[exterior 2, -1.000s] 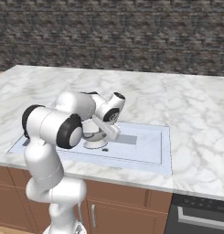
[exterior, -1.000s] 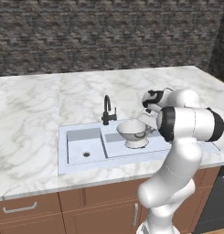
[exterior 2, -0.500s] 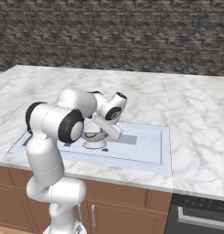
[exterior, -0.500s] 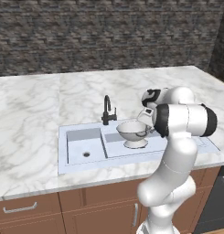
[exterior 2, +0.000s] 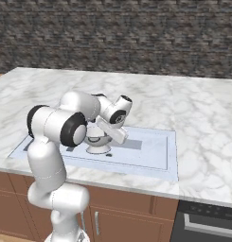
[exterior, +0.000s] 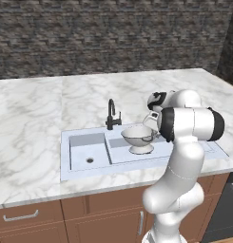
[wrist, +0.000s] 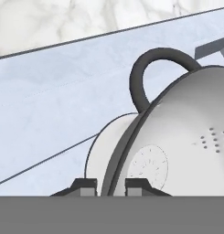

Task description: Place the glass cup in the left basin and the colander in the right basin of the sink.

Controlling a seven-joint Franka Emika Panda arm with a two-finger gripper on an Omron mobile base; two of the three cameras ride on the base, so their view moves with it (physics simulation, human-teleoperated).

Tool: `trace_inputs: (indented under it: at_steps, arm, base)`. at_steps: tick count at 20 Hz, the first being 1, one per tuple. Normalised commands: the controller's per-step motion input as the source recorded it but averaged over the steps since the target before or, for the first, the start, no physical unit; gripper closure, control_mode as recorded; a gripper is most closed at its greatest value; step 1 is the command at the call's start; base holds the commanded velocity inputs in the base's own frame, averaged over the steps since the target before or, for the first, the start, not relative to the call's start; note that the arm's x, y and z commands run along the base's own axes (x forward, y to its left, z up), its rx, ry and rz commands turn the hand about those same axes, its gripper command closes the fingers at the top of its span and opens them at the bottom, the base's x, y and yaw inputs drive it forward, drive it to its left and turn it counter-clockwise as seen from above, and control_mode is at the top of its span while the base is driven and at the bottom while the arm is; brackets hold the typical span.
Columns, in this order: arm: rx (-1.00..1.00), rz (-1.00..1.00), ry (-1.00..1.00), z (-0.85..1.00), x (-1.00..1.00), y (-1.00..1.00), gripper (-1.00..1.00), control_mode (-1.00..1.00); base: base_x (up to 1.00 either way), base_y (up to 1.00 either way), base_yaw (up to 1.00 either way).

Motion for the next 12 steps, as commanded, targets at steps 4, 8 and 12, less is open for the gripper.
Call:
trace_inputs:
  at_steps: [4,8,12]
  arm:
    - [0.0,0.0,0.0,0.0,0.0,0.0,-1.0,-1.0]
    - [0.0,0.0,0.0,0.0,0.0,0.0,-1.0,-1.0]
    - [0.0,0.0,0.0,0.0,0.0,0.0,-1.0,-1.0]
  base:
    - [0.0,0.0,0.0]
    - [0.0,0.0,0.0]
    - [0.0,0.0,0.0]
